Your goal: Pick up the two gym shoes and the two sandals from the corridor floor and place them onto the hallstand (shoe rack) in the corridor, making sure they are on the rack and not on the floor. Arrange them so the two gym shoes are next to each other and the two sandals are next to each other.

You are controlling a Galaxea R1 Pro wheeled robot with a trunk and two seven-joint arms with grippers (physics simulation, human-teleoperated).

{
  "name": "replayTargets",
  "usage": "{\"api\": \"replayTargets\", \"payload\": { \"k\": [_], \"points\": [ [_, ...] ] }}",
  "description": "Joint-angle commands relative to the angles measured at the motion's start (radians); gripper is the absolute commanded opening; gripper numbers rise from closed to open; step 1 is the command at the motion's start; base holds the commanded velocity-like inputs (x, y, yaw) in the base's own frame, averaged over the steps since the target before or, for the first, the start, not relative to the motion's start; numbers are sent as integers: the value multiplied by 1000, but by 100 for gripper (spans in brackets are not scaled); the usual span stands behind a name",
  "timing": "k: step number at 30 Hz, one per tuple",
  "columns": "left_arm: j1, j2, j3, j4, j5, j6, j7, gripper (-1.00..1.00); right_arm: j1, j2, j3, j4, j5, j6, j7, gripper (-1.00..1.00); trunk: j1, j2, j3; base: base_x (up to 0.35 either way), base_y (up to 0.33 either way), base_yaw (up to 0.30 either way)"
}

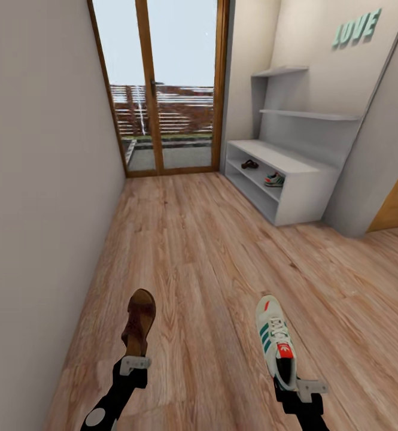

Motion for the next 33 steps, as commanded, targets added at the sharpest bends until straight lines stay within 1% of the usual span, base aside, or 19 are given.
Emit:
{"api": "replayTargets", "payload": {
  "k": [1, 9, 16, 17, 18, 19, 20, 21, 22, 23, 25, 27, 33],
  "points": [
    [-1, -2, 8, -1, -11, -5, -7, -100, -1, 0, -9, -1, 4, -4, 9, -100, 0, 0, -2, 338, -76, 0],
    [-1, -1, 10, -1, -12, -6, -7, -100, -1, -3, -12, -3, 3, -4, 9, -100, 0, 0, -10, 321, -143, 0],
    [0, 1, 11, -1, -13, -17, -6, -100, -1, 5, -9, 0, 3, -4, 9, -100, 0, 0, -11, 297, -185, 0],
    [3, 4, 17, -1, -13, -31, -3, -100, -1, 5, -9, 1, 4, -4, 10, -100, 0, 0, -11, 291, -186, 0],
    [8, 8, 30, -1, -12, -47, 4, -100, -1, 3, -9, 2, 4, -3, 12, -100, 0, 0, -11, 290, -186, 0],
    [14, 10, 50, -1, -12, -65, 15, -100, -1, 2, -9, 2, 5, -4, 12, -100, 0, 0, -11, 290, -186, 0],
    [16, 11, 62, -1, -12, -72, 22, -100, -1, 2, -9, 2, 5, -4, 13, -100, 0, 0, -11, 290, -186, 0],
    [20, 12, 86, 0, -11, -84, 34, -100, -1, 0, -9, 2, 5, -4, 14, -100, 0, 0, -11, 289, -186, 0],
    [21, 13, 98, 0, -11, -88, 38, -100, -1, 0, -9, 2, 5, -4, 15, -100, 0, 0, -11, 289, -185, 0],
    [24, 14, 119, 1, -11, -94, 45, -100, -1, -1, -9, 2, 4, -4, 15, -100, 0, 0, -11, 289, -182, 0],
    [29, 14, 140, 9, -12, -99, 50, -100, -1, -1, -8, 1, 4, -4, 17, -100, 0, 0, -11, 289, -178, 0],
    [42, 15, 151, 26, -17, -103, 53, -100, -1, -1, -8, 1, 4, -5, 18, -100, 0, 0, -11, 289, -175, 0],
    [66, 15, 155, 77, -22, -114, 56, -100, -1, -1, -8, 2, 5, -21, 19, -100, 0, 0, -11, 289, -172, 0]
  ]
}}
